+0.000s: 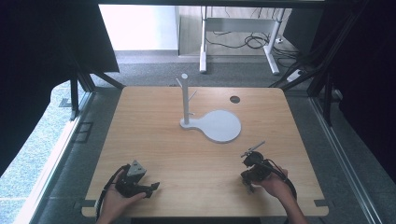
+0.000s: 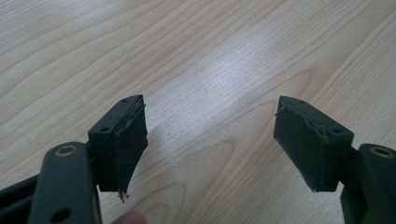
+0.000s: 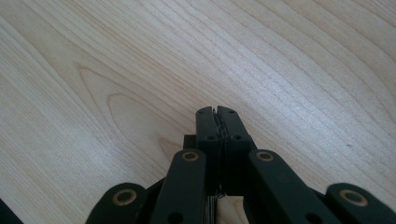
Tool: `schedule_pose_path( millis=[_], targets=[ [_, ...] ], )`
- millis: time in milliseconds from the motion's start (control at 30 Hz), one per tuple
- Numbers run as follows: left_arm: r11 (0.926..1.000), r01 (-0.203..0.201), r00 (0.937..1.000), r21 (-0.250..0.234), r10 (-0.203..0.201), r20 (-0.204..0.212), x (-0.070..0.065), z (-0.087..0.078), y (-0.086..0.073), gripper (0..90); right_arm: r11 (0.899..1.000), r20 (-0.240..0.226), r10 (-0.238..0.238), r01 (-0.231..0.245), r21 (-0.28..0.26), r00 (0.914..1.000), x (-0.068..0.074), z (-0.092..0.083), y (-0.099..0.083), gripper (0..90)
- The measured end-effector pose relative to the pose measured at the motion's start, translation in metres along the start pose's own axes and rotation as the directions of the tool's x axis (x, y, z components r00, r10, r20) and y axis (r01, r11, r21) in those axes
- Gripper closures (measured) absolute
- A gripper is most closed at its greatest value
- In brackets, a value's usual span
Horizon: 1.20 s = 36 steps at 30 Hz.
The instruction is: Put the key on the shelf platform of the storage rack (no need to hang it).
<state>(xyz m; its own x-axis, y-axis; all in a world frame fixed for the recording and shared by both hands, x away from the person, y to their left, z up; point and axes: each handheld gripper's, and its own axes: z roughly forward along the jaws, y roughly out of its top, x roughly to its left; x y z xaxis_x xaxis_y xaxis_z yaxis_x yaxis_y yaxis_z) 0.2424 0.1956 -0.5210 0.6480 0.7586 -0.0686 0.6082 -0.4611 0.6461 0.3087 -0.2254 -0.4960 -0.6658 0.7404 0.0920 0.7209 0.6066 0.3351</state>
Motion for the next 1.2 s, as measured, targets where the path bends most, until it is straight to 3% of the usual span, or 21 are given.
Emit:
schedule_pose_path(
  millis=[300,600,667,800,1200],
  targets=[
    [1.0000,0.003,1.0000,-0.001,-0.003,0.001,0.000,0.000,0.000,26.0,1.000,-0.010,0.000,0.000,0.024,1.0000,-0.002,0.000,0.003,88.5],
    [1.0000,0.006,1.0000,-0.002,-0.006,0.003,0.002,0.000,0.000,26.0,0.996,0.011,-0.037,0.036,0.080,0.9993,-0.001,-0.001,0.010,89.6],
    [1.0000,0.008,1.0000,-0.001,-0.008,0.003,0.002,-0.001,0.000,26.0,0.995,0.035,-0.060,0.057,0.083,0.9976,0.002,-0.005,0.012,89.7],
    [1.0000,0.008,1.0000,-0.002,-0.008,0.005,0.002,-0.001,0.000,26.0,0.993,0.034,-0.077,0.074,0.088,0.9964,0.004,-0.015,0.015,89.8],
    [0.9999,0.011,0.9999,-0.008,-0.011,0.006,0.002,-0.001,0.000,26.0,0.997,0.031,-0.049,0.047,0.061,0.9983,-0.012,-0.050,0.018,89.9]
  ],
)
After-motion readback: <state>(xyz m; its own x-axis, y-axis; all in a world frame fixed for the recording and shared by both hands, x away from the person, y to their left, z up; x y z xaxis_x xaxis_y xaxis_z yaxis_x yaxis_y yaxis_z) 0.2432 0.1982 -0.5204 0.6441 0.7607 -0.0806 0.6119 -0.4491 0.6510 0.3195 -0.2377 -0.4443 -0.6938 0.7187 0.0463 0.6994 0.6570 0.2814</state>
